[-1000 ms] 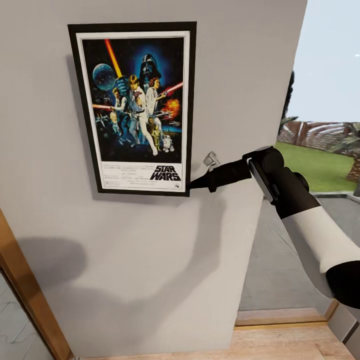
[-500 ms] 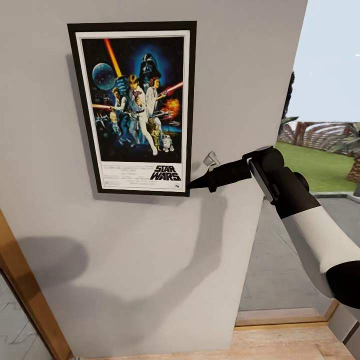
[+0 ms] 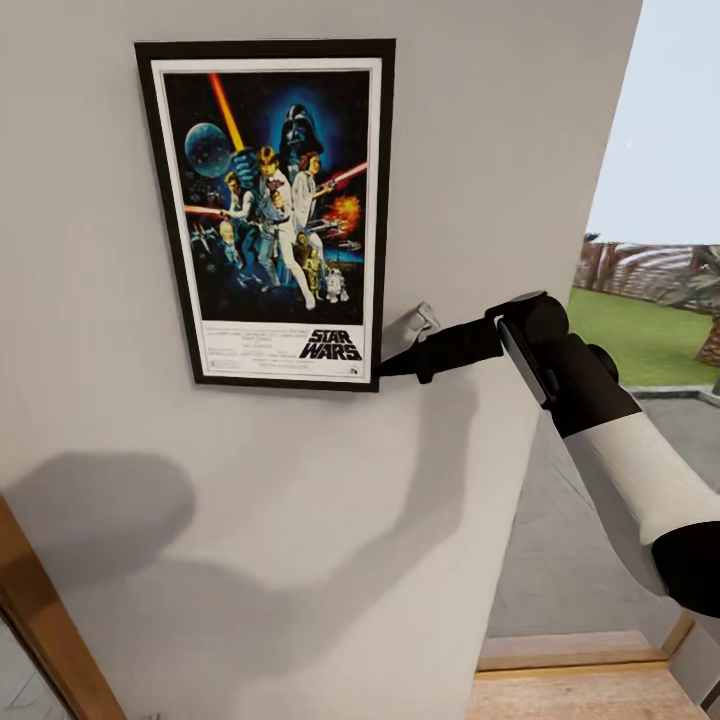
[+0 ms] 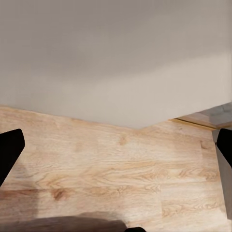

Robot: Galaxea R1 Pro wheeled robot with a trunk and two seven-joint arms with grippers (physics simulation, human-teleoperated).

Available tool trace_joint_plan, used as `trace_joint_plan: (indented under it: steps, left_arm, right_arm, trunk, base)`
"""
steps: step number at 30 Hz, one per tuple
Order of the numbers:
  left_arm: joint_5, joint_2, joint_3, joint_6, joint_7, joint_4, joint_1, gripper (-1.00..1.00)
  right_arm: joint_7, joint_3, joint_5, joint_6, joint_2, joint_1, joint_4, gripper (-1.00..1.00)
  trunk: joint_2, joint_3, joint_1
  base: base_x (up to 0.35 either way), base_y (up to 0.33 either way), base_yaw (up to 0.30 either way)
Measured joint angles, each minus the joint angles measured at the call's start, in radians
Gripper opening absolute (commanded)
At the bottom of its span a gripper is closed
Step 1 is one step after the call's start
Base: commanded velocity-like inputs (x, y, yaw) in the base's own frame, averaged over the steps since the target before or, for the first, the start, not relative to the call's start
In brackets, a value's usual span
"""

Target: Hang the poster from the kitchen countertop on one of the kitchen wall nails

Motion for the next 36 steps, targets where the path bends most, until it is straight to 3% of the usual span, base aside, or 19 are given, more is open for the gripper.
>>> trace_joint_plan:
  steps: [36]
  left_arm:
    - [-0.001,0.001,0.000,0.000,0.000,0.000,0.005,1.00]
  right_arm:
    - [-0.001,0.000,-0.003,0.000,0.000,0.001,0.001,-1.00]
  trunk:
    - [0.000,0.000,0.000]
  base:
    - [0.000,0.000,0.000]
